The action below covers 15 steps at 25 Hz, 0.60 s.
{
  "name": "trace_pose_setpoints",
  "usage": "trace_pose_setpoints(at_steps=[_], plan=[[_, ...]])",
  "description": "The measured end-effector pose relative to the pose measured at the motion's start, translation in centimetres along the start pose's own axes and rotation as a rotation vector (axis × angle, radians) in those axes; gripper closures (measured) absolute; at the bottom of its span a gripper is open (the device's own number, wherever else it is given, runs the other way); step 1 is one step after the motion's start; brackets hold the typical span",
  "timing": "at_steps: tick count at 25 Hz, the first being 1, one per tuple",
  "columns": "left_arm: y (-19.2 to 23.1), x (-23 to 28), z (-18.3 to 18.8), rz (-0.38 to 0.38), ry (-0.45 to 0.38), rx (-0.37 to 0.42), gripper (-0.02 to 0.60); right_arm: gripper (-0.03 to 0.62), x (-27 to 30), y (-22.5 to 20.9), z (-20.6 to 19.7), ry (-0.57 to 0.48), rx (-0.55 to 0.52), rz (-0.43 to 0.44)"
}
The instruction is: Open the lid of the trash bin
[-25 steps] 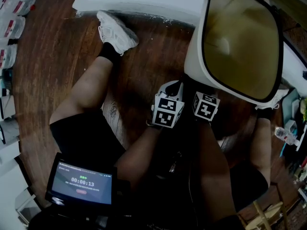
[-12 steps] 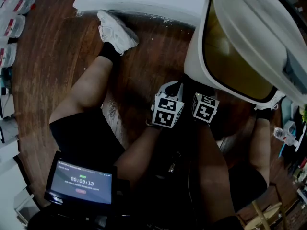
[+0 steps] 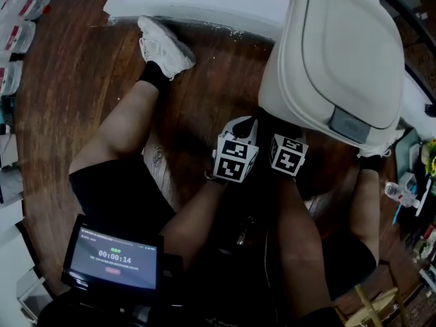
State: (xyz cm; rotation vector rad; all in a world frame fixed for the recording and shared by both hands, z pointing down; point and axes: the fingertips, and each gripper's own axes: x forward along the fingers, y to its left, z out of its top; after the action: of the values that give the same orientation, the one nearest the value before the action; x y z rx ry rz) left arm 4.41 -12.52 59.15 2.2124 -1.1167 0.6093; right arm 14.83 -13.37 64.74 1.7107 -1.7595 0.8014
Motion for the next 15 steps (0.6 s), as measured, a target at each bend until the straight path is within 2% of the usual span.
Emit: trace_pose_setpoints(at_steps=[4, 10, 15], plan=[[-0.1, -0.1, 0.2, 0.0, -0.003, -0.001, 0.583, 0.589, -0.2, -0.1, 0.1, 0.006, 0.015, -0.004], [-0.6, -0.7, 0.8, -0.003, -0.021, 0.012, 0.583, 0.589, -1.2, 0.1, 0.6, -0.004, -0.024, 0.008], [-0.8, -1.9, 1.4, -0.002, -0.046, 0.029, 0.583, 0.589, -3.1, 1.1, 2.0, -0.068, -0.044, 0.029]])
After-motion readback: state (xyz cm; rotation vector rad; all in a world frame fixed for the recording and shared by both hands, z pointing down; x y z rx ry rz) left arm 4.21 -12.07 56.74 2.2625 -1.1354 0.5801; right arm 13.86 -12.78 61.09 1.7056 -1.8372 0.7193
